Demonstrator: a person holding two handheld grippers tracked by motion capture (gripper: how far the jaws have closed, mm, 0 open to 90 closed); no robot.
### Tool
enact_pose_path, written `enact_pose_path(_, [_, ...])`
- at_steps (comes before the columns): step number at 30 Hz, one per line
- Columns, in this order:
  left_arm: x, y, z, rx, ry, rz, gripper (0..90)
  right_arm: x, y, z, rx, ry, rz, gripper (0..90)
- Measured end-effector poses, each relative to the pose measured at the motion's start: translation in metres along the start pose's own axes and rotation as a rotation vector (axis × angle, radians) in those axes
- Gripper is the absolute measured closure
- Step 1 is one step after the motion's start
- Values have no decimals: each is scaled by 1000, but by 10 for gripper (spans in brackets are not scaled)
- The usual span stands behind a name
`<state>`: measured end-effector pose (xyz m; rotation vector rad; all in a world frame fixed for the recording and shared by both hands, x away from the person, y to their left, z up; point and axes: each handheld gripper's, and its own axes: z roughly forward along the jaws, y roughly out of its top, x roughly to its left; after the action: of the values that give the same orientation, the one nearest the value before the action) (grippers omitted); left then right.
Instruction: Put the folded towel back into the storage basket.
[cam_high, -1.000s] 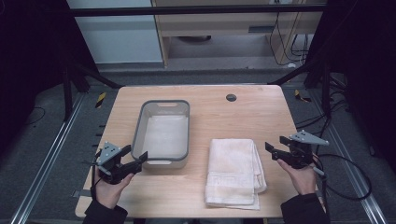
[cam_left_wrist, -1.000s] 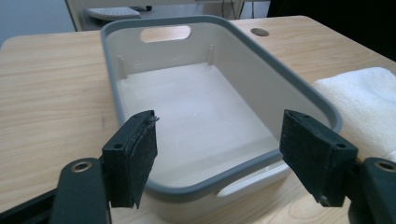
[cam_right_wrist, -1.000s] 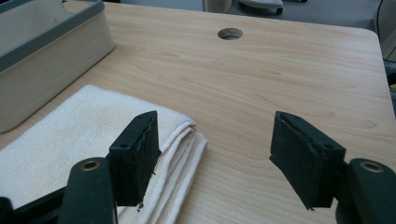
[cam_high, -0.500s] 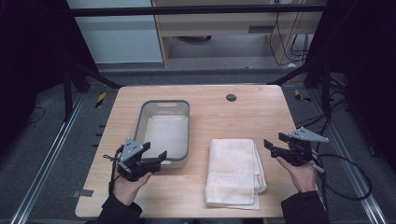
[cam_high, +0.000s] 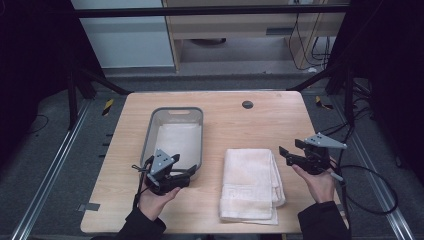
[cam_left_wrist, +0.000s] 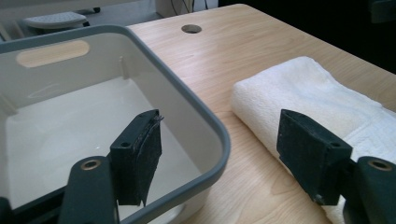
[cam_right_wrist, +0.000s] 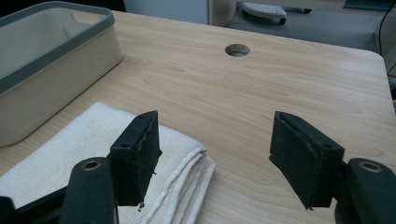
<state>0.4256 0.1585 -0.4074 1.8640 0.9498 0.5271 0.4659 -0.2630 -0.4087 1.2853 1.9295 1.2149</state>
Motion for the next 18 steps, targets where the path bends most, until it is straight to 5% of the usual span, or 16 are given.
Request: enact_pose_path(18, [-45,-4,30,60,-83,70,326,7,-4,12,48,25,-15,419])
